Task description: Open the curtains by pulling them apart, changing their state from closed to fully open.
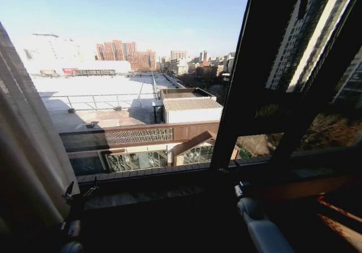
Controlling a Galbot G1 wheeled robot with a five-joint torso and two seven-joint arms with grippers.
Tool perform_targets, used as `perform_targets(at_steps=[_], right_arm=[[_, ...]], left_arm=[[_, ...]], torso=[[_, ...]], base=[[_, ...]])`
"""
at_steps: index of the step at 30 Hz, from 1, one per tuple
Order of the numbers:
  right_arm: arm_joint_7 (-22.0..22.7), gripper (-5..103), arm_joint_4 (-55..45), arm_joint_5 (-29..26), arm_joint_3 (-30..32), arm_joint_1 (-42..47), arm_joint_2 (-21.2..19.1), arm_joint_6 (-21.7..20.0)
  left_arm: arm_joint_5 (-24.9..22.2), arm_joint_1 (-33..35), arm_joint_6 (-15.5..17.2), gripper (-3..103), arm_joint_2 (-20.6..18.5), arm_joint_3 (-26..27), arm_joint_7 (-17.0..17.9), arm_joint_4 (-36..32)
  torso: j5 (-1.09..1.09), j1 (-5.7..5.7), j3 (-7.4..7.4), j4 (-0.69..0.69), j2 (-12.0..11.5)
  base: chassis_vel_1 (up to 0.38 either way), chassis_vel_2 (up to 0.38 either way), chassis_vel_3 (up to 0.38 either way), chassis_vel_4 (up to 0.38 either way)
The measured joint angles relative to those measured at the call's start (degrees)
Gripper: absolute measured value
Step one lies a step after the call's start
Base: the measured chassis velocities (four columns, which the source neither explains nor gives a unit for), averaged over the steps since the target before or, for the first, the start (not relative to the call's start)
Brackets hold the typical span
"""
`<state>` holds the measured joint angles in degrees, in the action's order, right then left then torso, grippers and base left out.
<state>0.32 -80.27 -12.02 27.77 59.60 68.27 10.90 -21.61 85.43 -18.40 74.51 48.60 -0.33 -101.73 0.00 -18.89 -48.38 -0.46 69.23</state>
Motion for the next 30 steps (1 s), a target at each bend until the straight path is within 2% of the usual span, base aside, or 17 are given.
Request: perform_targets(at_steps=[17,30], right_arm=[[0.00,100,0.00,0.00,0.00,0.00,0.00,0.00],[0.00,100,0.00,0.00,0.00,0.00,0.01,0.00]], left_arm=[[0.03,-0.16,0.10,100,-0.10,0.03,0.01,0.22],[0.01,-0.20,0.15,100,-0.15,0.06,0.03,0.27]], torso=[[0.01,0.00,0.00,0.01,-0.01],[-0.01,0.00,-0.01,0.00,-0.01]], base=[[-0.007,-0.006,0.007,0.005],[-0.189,-0.185,0.180,0.178]])
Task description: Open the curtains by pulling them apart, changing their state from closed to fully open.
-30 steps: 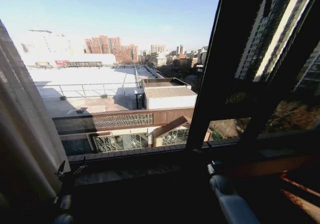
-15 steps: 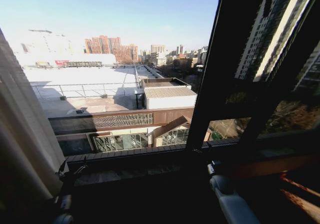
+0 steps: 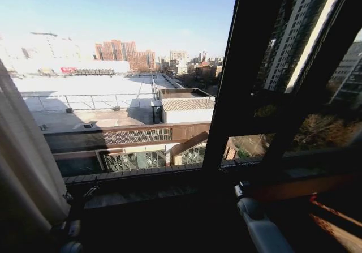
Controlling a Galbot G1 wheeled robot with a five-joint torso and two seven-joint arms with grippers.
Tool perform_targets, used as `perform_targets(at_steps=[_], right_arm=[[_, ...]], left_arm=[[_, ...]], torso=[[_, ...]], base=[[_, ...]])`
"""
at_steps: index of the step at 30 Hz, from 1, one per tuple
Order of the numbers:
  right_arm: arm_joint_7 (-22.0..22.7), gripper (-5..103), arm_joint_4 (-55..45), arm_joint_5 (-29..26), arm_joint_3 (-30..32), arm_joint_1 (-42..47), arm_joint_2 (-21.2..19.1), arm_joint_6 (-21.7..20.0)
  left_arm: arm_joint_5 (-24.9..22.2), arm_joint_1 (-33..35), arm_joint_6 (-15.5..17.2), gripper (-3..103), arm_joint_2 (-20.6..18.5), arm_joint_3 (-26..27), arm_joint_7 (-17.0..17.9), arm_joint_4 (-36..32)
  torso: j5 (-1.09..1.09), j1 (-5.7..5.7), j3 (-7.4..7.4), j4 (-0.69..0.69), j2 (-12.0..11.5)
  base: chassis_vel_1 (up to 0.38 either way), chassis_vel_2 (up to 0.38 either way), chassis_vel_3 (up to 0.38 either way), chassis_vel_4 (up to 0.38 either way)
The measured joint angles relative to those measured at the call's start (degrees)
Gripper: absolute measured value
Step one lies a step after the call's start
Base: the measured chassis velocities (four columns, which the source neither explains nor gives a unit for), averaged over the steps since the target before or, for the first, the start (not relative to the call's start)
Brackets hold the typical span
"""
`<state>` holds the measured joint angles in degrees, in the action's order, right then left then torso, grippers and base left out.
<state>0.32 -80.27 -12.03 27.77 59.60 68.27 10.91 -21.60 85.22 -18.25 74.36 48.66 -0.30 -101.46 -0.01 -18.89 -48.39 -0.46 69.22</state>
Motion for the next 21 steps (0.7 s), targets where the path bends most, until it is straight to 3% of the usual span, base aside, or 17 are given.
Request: perform_targets(at_steps=[21], right_arm=[[0.00,100,0.00,0.00,0.00,0.00,0.00,0.00]], left_arm=[[-0.04,-0.01,0.03,100,-0.01,0.01,0.02,0.04]], torso=[[0.01,0.00,0.01,0.00,0.00]], base=[[-0.343,-0.348,0.341,0.349]])
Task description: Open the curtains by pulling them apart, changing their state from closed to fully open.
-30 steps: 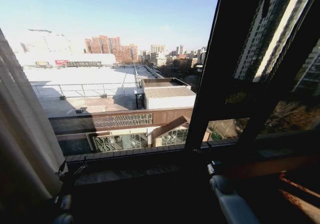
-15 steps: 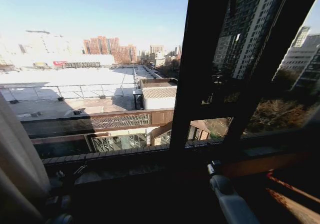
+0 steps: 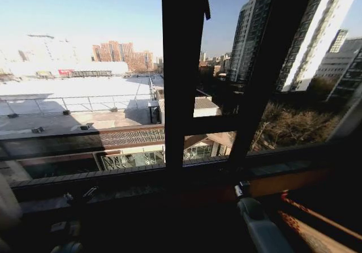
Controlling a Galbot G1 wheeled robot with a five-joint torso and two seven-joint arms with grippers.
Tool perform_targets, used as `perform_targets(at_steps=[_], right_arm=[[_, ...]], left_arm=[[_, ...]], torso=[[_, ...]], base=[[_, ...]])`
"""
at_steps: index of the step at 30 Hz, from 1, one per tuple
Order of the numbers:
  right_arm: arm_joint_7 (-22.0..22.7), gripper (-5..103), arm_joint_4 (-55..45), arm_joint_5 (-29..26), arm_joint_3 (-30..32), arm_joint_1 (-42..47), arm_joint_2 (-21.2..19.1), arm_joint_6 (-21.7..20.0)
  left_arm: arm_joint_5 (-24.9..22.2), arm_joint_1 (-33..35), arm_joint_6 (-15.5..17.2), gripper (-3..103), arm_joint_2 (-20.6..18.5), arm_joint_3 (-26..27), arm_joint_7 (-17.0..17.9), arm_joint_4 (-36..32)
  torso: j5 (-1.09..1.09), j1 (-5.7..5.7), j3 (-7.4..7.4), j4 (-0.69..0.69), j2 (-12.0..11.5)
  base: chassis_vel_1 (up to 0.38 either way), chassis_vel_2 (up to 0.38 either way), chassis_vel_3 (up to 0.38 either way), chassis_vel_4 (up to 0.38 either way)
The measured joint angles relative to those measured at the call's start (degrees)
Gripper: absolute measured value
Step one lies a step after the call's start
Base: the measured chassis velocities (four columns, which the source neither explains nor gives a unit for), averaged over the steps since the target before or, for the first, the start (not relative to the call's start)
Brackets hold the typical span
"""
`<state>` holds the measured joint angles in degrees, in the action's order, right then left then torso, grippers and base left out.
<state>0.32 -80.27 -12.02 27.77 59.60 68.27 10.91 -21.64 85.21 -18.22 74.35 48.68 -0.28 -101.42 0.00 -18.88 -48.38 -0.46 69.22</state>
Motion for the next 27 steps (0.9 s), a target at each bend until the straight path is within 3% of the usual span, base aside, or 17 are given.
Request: perform_targets(at_steps=[27], right_arm=[[0.00,100,0.00,0.00,0.00,0.00,0.00,0.00]], left_arm=[[-0.01,0.00,-0.01,100,0.00,0.01,0.05,0.01]], torso=[[0.01,0.00,0.00,0.01,0.01]], base=[[-0.355,-0.352,0.353,0.351]])
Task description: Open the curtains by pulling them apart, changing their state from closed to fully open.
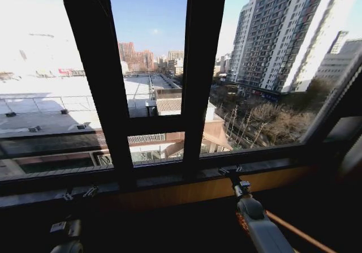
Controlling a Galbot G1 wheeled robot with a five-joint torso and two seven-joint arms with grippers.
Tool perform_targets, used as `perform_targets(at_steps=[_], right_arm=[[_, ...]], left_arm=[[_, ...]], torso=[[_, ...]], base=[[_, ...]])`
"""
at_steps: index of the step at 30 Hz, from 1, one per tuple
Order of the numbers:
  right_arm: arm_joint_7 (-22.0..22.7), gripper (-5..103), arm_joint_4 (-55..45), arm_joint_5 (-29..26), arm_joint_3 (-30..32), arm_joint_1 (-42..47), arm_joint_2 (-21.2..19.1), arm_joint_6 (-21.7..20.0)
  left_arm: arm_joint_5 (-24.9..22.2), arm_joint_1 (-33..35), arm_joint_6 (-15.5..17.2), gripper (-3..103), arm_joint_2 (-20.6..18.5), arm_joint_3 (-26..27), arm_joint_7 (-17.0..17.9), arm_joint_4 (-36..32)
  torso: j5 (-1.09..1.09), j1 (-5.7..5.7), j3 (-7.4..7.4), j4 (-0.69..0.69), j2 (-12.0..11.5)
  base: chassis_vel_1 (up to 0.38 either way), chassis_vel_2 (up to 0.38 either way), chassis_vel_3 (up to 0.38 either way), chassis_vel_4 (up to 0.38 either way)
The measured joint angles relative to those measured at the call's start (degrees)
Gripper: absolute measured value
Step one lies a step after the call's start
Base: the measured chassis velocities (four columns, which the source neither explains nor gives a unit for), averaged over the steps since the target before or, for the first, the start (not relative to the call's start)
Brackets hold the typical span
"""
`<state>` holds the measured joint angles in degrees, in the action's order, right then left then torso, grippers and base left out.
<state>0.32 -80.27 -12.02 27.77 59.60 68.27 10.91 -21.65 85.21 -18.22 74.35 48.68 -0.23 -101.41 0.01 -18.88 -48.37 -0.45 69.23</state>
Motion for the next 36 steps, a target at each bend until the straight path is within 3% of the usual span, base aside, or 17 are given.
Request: perform_targets(at_steps=[14,18,23,36], right_arm=[[0.01,100,0.00,0.00,0.02,0.00,-0.02,0.00],[0.01,100,0.01,0.00,0.02,0.00,-0.02,0.00],[0.01,100,0.00,0.00,-0.01,0.00,0.01,0.00],[0.00,100,0.00,0.00,0.00,0.00,0.00,0.00]], left_arm=[[0.00,0.00,0.00,100,0.01,-0.02,-0.03,0.00],[0.00,0.00,0.00,100,0.01,-0.02,-0.03,-0.01],[0.00,0.00,0.00,100,-0.01,0.02,-0.01,0.00],[0.00,0.00,0.00,100,-0.01,0.01,0.00,0.00]], torso=[[-0.02,-0.01,-0.01,-0.03,-0.01],[-0.05,0.00,-0.01,-0.01,-0.01],[0.07,-0.01,0.00,0.03,0.00],[-0.01,-0.01,-0.01,-0.01,-0.01]], base=[[-0.317,-0.323,0.309,0.313],[-0.036,-0.098,0.086,0.059],[0.006,0.012,-0.006,-0.010],[0.003,-0.033,-0.007,0.035]])
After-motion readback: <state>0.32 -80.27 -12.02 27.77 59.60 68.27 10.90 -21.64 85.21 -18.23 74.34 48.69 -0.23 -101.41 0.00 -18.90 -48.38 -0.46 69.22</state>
